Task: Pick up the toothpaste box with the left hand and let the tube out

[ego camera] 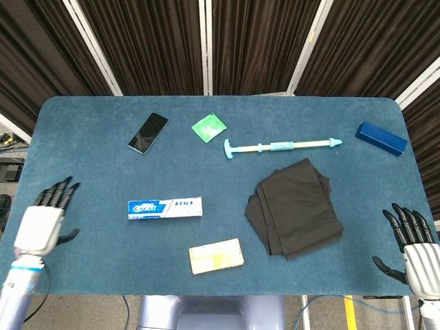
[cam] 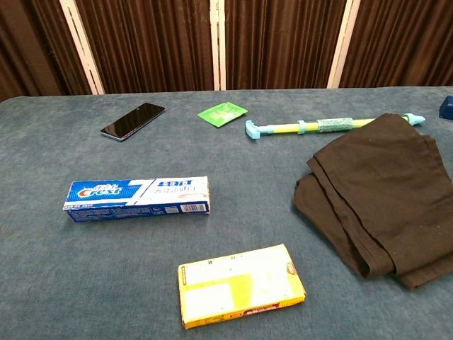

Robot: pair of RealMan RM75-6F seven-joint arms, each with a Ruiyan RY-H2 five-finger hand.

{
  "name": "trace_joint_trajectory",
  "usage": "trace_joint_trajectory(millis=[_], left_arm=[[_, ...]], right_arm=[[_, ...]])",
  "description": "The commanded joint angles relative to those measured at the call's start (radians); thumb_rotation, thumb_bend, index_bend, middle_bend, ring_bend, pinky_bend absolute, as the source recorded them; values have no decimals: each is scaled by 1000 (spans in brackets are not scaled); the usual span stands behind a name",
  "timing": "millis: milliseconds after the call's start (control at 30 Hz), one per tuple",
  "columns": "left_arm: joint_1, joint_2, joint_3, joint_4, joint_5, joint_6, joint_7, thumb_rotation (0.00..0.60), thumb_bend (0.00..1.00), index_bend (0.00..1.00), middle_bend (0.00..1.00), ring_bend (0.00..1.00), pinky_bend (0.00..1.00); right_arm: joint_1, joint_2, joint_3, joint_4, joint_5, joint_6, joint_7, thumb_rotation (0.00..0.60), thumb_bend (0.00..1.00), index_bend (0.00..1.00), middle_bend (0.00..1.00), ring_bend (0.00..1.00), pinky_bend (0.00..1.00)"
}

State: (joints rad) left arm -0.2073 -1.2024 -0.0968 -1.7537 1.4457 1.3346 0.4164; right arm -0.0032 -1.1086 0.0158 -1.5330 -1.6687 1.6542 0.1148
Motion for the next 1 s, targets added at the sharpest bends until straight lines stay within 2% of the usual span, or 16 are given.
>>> trace_joint_trajectory(millis=[33, 200, 433, 733, 900, 1000], left_arm=[[-70, -30, -30, -29, -69, -95, 74, 600, 101, 90, 14, 94, 174], [-164, -86, -66, -43, -213, -228, 175, 600, 159, 119, 41, 113, 184], [-267, -161, -98, -63, -396, -308, 297, 600, 159, 173, 94, 149, 208], [-363, -253, -93, -54, -553, -296, 435, 600, 159, 191, 106, 157, 215], [-405, -311, -84, -12, -623, -282, 477, 600, 160, 197, 107, 158, 215], [-429, -343, -82, 19, -658, -270, 500, 600, 197, 217, 114, 164, 218]], right_arm=[[-1, 4, 2, -2, 3, 4, 12, 600, 63, 90, 0, 0, 0], [-3, 16, 6, -1, 11, 9, 52, 600, 63, 90, 0, 0, 0], [-4, 29, 11, 4, 19, 14, 105, 600, 62, 90, 0, 0, 0], [-6, 42, 16, 7, 27, 20, 153, 600, 62, 90, 0, 0, 0], [-9, 49, 17, 8, 31, 22, 174, 600, 62, 90, 0, 0, 0], [-8, 52, 19, 9, 34, 22, 187, 600, 63, 90, 0, 0, 0]])
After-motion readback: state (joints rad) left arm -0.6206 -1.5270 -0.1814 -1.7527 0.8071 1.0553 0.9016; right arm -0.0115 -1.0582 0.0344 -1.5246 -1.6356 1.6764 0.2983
